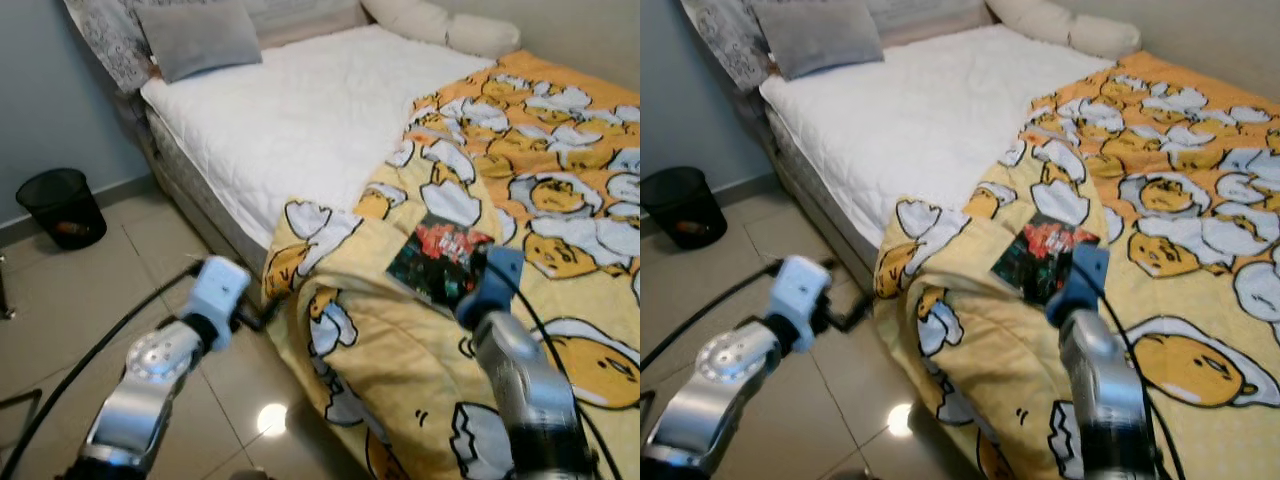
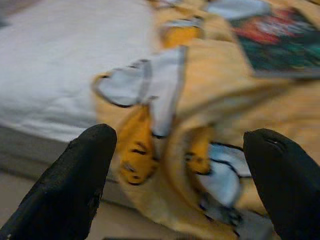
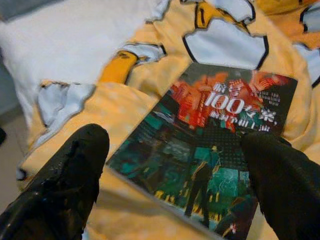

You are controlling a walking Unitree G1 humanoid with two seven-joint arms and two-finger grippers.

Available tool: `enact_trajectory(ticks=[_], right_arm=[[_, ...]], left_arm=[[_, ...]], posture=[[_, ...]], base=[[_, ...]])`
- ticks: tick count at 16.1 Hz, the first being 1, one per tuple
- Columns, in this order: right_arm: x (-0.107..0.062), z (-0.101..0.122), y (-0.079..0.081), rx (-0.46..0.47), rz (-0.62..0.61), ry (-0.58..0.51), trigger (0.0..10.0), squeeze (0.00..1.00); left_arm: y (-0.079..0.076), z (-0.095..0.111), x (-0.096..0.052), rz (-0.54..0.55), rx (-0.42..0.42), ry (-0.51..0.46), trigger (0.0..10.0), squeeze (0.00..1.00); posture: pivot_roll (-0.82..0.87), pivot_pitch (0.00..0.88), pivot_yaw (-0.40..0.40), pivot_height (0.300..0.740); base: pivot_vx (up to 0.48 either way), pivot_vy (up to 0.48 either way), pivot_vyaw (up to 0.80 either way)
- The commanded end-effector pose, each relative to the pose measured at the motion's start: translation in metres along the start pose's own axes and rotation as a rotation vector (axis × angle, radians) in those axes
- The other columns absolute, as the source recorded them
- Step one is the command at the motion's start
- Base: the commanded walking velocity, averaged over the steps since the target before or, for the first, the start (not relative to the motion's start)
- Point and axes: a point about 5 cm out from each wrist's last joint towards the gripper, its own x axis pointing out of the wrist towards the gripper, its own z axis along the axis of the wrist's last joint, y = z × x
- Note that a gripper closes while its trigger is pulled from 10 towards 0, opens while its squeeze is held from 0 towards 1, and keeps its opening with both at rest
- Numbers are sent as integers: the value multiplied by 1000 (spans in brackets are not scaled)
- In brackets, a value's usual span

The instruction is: Clean up the room

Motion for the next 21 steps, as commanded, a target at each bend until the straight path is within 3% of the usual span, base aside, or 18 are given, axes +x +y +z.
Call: enact_trajectory(ticks=[1, 2, 5, 8, 14, 18, 21], right_arm=[[6, -9, -8, 18, -35, 53, 10000, 0], [15, -13, -11, 112, -16, 96, 10000, 0], [29, -14, -22, 260, -46, 138, 10000, 0], [33, -11, -32, 320, -78, 135, 10000, 0], [28, -36, -37, 504, -30, 250, 10000, 0], [20, -60, -39, 498, -70, 333, 10000, 0], [23, -54, -31, 721, 2, 255, 10000, 0]], left_arm=[[-4, 4, 0, -105, 21, -7, 10000, 984], [-11, 1, -2, -247, 18, 11, 10000, 980], [-11, -18, -2, -384, 22, 54, 10000, 976], [-9, -27, -2, -426, 18, 75, 10000, 973], [-8, -26, -6, -468, 39, 64, 10000, 980], [-7, -26, -8, -469, 53, 71, 10000, 980], [-7, -26, -10, -473, 54, 74, 10000, 980]], posture=[[119, 0, 37, 740], [131, 0, 39, 740], [148, 0, 47, 740], [148, 0, 57, 740], [150, 0, 65, 740], [165, 0, 70, 740], [178, 0, 74, 740]], base=[[0, 0, 0], [0, 0, 0], [0, 0, 0], [0, 0, 0], [0, 0, 0], [0, 0, 0], [0, 0, 0]])
